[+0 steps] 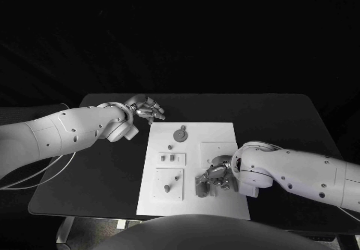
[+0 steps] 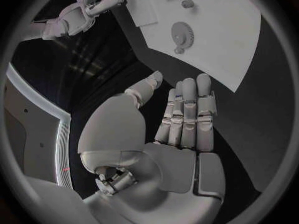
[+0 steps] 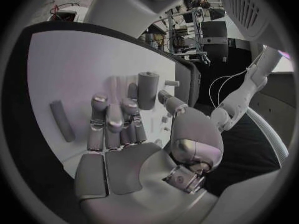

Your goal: Assemble the parts on the task board

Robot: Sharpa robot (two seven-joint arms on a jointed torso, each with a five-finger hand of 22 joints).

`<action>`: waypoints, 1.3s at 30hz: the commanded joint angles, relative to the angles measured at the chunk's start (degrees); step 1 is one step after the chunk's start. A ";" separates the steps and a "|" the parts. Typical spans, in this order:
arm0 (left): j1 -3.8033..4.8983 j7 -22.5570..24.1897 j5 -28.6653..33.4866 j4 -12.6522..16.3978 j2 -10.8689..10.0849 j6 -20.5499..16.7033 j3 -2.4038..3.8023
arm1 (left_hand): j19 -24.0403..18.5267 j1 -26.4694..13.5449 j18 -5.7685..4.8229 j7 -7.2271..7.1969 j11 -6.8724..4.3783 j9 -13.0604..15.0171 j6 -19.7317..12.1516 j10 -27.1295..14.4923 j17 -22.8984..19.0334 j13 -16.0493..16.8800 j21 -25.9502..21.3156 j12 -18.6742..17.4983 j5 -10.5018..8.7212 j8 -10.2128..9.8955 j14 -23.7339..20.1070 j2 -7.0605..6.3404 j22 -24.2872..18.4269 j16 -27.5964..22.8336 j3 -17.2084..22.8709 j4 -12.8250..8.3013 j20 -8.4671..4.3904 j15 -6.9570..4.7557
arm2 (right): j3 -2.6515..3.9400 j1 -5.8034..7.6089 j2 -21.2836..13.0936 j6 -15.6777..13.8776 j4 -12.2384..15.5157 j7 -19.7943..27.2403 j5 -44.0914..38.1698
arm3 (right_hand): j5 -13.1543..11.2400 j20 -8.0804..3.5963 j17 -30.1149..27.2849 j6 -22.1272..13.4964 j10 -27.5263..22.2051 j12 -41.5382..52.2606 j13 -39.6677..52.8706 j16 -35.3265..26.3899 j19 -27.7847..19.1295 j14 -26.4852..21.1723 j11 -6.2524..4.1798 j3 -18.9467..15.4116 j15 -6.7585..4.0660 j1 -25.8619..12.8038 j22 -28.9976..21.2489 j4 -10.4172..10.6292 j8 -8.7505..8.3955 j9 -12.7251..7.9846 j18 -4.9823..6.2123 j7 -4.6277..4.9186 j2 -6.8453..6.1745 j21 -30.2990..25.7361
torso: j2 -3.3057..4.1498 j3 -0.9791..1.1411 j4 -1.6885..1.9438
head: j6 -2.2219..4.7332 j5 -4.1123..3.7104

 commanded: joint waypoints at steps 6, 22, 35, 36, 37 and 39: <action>0.11 0.12 0.07 0.13 0.00 0.60 0.04 | 0.16 -0.34 3.06 0.54 0.11 -0.08 -0.01 -0.39 0.08 -0.09 -0.33 0.02 -0.11 0.15 0.27 -0.06 0.07 -0.22 -0.02 0.39 -0.38 0.26 | -0.04 -0.25 0.19 0.35 0.05 0.85 -2.01 | -0.19 -0.44 -0.87 -1.60 -0.84 0.30 -0.13 0.31 -0.15 -1.29 0.45 0.11 -0.25 0.62 -0.05 0.93 -0.93 0.06 0.70 0.43 -1.16 -0.16 | -0.03 0.00 -0.02 | 0.00 0.18; 0.19 -0.05 -0.11 0.15 -0.14 0.68 0.04 | 0.17 -0.31 3.08 0.54 0.10 -0.09 -0.04 -0.39 0.14 -0.09 -0.35 0.04 -0.11 0.15 0.28 -0.07 0.10 -0.24 -0.01 0.42 -0.38 0.26 | -0.03 -0.29 -0.79 -0.73 1.39 2.95 -7.87 | -0.19 -0.42 -0.89 -1.91 -1.23 0.57 -0.09 0.46 -0.33 -1.55 0.63 -0.09 -0.27 2.03 -0.03 0.62 -0.91 0.33 0.70 0.59 -1.42 -0.07 | -0.04 0.07 -0.02 | 0.00 0.26; 0.19 -0.07 -0.11 0.20 -0.49 0.68 0.03 | 0.18 -0.30 3.08 0.55 0.10 -0.10 -0.04 -0.39 0.18 -0.10 -0.37 0.05 -0.11 0.16 0.29 -0.06 0.13 -0.26 0.00 0.44 -0.38 0.25 | -0.03 0.15 -5.59 -2.75 6.58 6.47 -15.38 | -0.20 -0.70 0.81 -0.37 0.00 1.39 -0.41 1.04 0.55 0.93 -0.08 -1.08 -0.22 7.11 -0.10 -3.33 0.10 1.10 0.70 -0.13 -1.36 0.50 | -0.05 0.04 -0.11 | 0.00 0.34; 0.19 -0.07 -0.11 0.20 -0.50 0.68 0.03 | 0.18 -0.29 3.09 0.55 0.10 -0.10 -0.04 -0.39 0.18 -0.10 -0.37 0.05 -0.11 0.16 0.29 -0.06 0.13 -0.26 0.00 0.44 -0.38 0.25 | -0.03 0.17 -5.75 -3.04 6.86 6.98 -15.97 | -0.20 -0.72 0.92 -0.28 0.10 1.43 -0.45 1.06 0.64 1.12 -0.12 -1.12 -0.22 7.45 -0.12 -3.54 0.14 1.13 0.70 -0.17 -1.42 0.52 | -0.04 0.06 -0.09 | 0.00 0.33; 0.19 -0.07 -0.11 0.20 -0.50 0.71 0.03 | 0.18 -0.29 3.09 0.55 0.10 -0.10 -0.04 -0.39 0.18 -0.10 -0.37 0.05 -0.11 0.16 0.29 -0.05 0.13 -0.26 0.01 0.45 -0.38 0.25 | -0.02 0.17 -5.81 -3.17 7.06 7.37 -16.49 | -0.20 -0.74 0.98 -0.22 0.16 1.44 -0.48 1.07 0.69 1.23 -0.14 -1.14 -0.22 7.68 -0.14 -3.68 0.17 1.15 0.70 -0.19 -1.45 0.53 | -0.03 0.06 -0.08 | 0.00 0.31; 0.19 -0.07 -0.11 0.23 -0.54 0.71 0.03 | 0.18 -0.29 3.09 0.54 0.10 -0.10 -0.04 -0.39 0.19 -0.10 -0.37 0.05 -0.11 0.17 0.30 -0.05 0.14 -0.26 0.01 0.45 -0.38 0.25 | -0.02 0.17 -5.80 -3.32 7.46 7.97 -17.56 | -0.20 -0.78 1.11 0.08 0.38 1.52 -0.56 1.10 0.84 1.54 -0.24 -1.26 -0.22 8.30 -0.20 -4.10 0.32 1.23 0.70 -0.30 -1.59 0.56 | -0.03 0.07 -0.05 | 0.00 0.32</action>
